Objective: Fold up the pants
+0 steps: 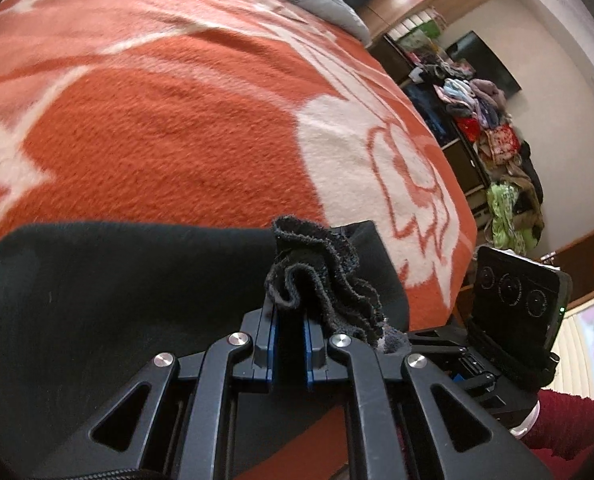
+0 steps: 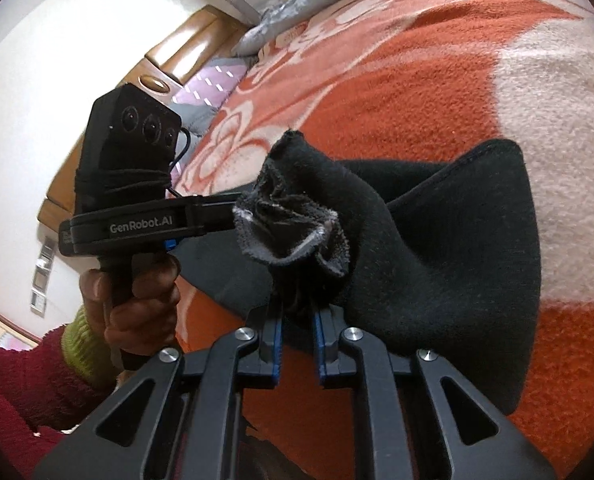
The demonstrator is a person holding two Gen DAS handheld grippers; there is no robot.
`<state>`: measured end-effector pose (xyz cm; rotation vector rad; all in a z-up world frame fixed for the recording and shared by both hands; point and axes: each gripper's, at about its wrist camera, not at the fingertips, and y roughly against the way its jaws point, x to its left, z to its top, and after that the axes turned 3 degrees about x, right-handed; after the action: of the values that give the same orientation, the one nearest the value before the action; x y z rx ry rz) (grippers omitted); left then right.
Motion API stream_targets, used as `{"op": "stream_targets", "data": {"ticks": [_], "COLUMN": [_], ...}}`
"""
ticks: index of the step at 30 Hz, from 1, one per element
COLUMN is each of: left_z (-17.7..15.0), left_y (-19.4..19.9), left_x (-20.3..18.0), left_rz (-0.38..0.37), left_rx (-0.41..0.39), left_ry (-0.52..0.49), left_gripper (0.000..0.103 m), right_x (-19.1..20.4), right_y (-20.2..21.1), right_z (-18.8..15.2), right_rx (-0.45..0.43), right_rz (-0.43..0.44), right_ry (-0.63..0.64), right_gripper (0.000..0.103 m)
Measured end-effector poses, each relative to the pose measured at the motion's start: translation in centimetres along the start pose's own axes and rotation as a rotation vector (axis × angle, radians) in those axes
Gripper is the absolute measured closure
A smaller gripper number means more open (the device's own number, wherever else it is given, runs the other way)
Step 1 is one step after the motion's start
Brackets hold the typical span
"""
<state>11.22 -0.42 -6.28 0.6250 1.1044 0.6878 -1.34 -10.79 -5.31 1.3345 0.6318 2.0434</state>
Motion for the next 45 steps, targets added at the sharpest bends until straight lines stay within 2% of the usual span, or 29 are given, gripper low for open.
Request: {"op": "stream_targets", "data": {"ticks": [2,5,9,11,16,21,22,28,32,34,36,41,43,45], "left_z": [-0.3,-1.0,-1.7,-2.0,-2.8,-4.1,-4.4,-6.5,-8.4,-9.4,-10.6,-12.9,-13.9,-15.2], "left_y": [0.0,0.2,0.8,1.4,3.6,5.7,6.1,8.7,11.0,11.9,12.9,14.9,15.8,16.6], "left_x": [0.5,1.5,2.6,3.0,3.6,4.3,4.4,5.2,6.2,6.7,7.3,8.9,9.4,10.0], "left_rz": [0.007,0.015,0.024,0.027,0.036,0.044,0.049,0.069,0.087,0.097,0.103,0.128,0.141,0.156], "left_rx": [-0.001,-0.008,-0.03,-0.046,-0.105,-0.151,-0.158,-0.216,-0.262,-0.285,-0.306,-0.347,-0.365,-0.389], "left_ry": [0.019,0.056,0.104,0.126,0.167,0.213,0.221,0.288,0.349,0.379,0.416,0.49,0.513,0.551], "left_gripper": [0.096,0.095,0.093,0.093,0.085,0.08,0.076,0.062,0.059,0.051,0.047,0.047,0.047,0.047], "right_x": [0.0,0.1,0.9,1.5,2.0,2.8,3.0,4.2,5.0,5.4,5.7,7.1,7.8,8.4], "right_y": [-0.1,-0.6,-0.8,-1.1,-1.3,-0.4,0.0,0.9,0.6,0.2,-0.3,-2.4,-3.4,-4.2], "right_z": [0.1,0.2,-0.2,-0.2,-0.5,-0.1,0.0,1.7,3.1,3.9,4.4,5.5,5.9,6.2], "right_rx": [0.009,0.021,0.04,0.048,0.065,0.04,0.031,-0.006,-0.012,-0.014,-0.01,0.032,0.055,0.069], "right_rz": [-0.004,0.003,0.023,0.022,0.043,0.062,0.067,0.08,0.078,0.078,0.082,0.08,0.081,0.083], "right_ry": [-0.003,-0.008,0.017,0.034,0.027,0.041,0.046,0.076,0.099,0.109,0.118,0.156,0.168,0.184], "right_gripper": [0.087,0.081,0.062,0.057,0.057,0.057,0.057,0.057,0.057,0.057,0.057,0.056,0.049,0.047]}}
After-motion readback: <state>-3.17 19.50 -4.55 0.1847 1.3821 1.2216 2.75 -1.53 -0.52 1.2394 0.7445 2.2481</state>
